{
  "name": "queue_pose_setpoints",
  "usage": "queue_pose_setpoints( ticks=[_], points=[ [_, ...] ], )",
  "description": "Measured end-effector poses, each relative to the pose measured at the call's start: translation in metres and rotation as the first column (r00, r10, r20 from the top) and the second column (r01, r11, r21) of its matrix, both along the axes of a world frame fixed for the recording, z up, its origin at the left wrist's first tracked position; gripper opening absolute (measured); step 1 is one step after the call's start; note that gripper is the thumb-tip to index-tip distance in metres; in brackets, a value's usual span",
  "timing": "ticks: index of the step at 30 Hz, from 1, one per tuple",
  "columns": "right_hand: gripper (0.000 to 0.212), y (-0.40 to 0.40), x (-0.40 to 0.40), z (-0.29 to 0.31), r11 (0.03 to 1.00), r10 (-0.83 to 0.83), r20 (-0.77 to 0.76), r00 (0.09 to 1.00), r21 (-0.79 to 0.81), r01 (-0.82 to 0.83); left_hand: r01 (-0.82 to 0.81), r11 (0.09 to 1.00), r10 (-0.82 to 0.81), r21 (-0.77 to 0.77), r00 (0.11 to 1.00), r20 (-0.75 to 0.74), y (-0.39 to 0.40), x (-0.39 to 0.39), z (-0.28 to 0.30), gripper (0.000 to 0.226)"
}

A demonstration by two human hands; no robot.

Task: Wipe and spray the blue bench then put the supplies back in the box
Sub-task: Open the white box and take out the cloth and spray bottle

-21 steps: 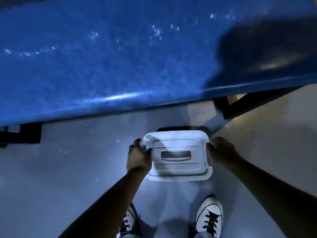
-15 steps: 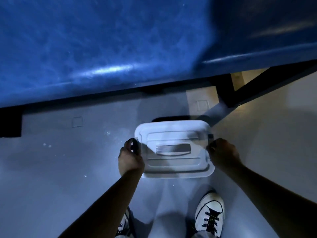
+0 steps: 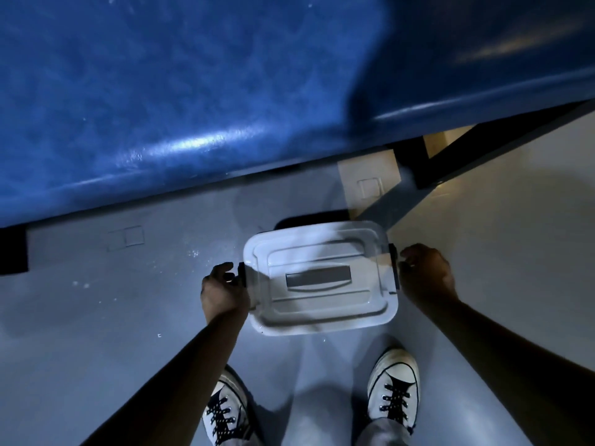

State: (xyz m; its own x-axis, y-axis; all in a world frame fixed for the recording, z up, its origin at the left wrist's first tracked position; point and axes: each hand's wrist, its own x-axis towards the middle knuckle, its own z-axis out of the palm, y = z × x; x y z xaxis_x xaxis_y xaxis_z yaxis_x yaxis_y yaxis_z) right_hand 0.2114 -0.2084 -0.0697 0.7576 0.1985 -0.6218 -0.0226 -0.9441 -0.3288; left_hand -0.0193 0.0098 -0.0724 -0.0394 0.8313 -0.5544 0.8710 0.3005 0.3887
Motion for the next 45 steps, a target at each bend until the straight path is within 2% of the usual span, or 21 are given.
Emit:
queue_pose_setpoints(
  ticks=[2,5,7,9,12,16,18,22,25,27,28,30,32,35,37,42,43,45],
  points=[
    [0.020,0.003,-0.009,0.006,1.000,-0.005,-0.014,1.000,-0.006,0.005,0.050,0.999,-0.050,0.009,0.999,-0.009,-0.009,0.009,0.012,0.028],
    [0.027,0.007,-0.020,0.009,1.000,-0.020,-0.111,0.994,0.004,0.021,0.079,0.993,-0.080,-0.087,0.997,-0.014,-0.020,0.016,0.013,0.031],
    [0.029,0.005,-0.025,0.005,0.998,-0.050,-0.096,0.994,0.033,0.054,0.093,0.992,-0.096,-0.081,0.995,-0.027,-0.020,0.014,0.007,0.029],
    [0.027,0.008,-0.030,0.006,0.989,-0.129,-0.085,0.988,0.061,0.134,0.114,0.991,-0.116,-0.064,0.993,-0.029,-0.020,0.010,0.006,0.029],
    [0.020,0.012,-0.029,0.020,0.964,-0.238,-0.154,0.959,0.079,0.252,0.171,0.984,-0.173,-0.042,0.984,-0.038,-0.022,0.010,0.016,0.041],
    [0.019,-0.006,-0.022,0.055,0.920,-0.347,-0.158,0.925,0.132,0.368,0.302,0.953,-0.302,0.027,0.953,-0.009,-0.029,0.032,0.053,0.020],
    [0.021,-0.028,-0.015,0.069,0.868,-0.454,-0.152,0.878,0.146,0.474,0.383,0.921,-0.387,0.072,0.921,0.055,-0.037,0.057,0.068,0.017],
    [0.023,-0.083,0.006,0.084,0.757,-0.622,-0.154,0.768,0.134,0.640,0.541,0.835,-0.550,0.100,0.823,0.140,-0.062,0.132,0.082,0.040],
    [0.016,-0.131,0.020,0.077,0.602,-0.763,-0.205,0.613,0.118,0.789,0.634,0.767,-0.637,0.094,0.736,0.228,-0.099,0.190,0.080,0.047],
    [0.012,-0.159,0.023,0.059,0.489,-0.834,-0.233,0.500,0.109,0.866,0.742,0.663,-0.740,0.105,0.627,0.243,-0.124,0.223,0.072,0.055],
    [0.013,-0.171,0.024,0.048,0.437,-0.862,-0.238,0.448,0.100,0.894,0.780,0.620,-0.772,0.089,0.585,0.247,-0.136,0.238,0.067,0.057],
    [0.015,-0.188,0.024,0.027,0.358,-0.896,-0.249,0.367,0.082,0.930,0.814,0.580,-0.789,-0.019,0.568,0.235,-0.153,0.260,0.043,0.057],
    [0.016,-0.200,0.024,0.006,0.317,-0.910,-0.255,0.326,0.076,0.945,0.838,0.534,-0.812,-0.109,0.544,0.208,-0.168,0.278,0.018,0.060],
    [0.018,-0.216,0.023,-0.031,0.284,-0.920,-0.264,0.291,0.062,0.957,0.885,0.432,-0.856,-0.170,0.462,0.230,-0.187,0.299,-0.025,0.056],
    [0.021,-0.223,0.022,-0.054,0.274,-0.921,-0.269,0.281,0.066,0.960,0.903,0.379,-0.890,-0.201,0.415,0.189,-0.194,0.310,-0.052,0.055],
    [0.007,-0.229,0.011,-0.083,0.271,-0.898,-0.351,0.267,0.038,0.962,0.896,0.287,-0.922,-0.340,0.354,0.155,-0.197,0.311,-0.086,0.074],
    [0.002,-0.228,0.008,-0.082,0.300,-0.889,-0.352,0.293,0.037,0.953,0.899,0.274,-0.929,-0.342,0.339,0.148,-0.196,0.308,-0.085,0.077],
    [0.026,-0.223,0.006,-0.073,0.412,-0.853,-0.335,0.399,0.035,0.910,0.917,0.277,-0.932,-0.288,0.329,0.154,-0.191,0.302,-0.077,0.073]
  ],
)
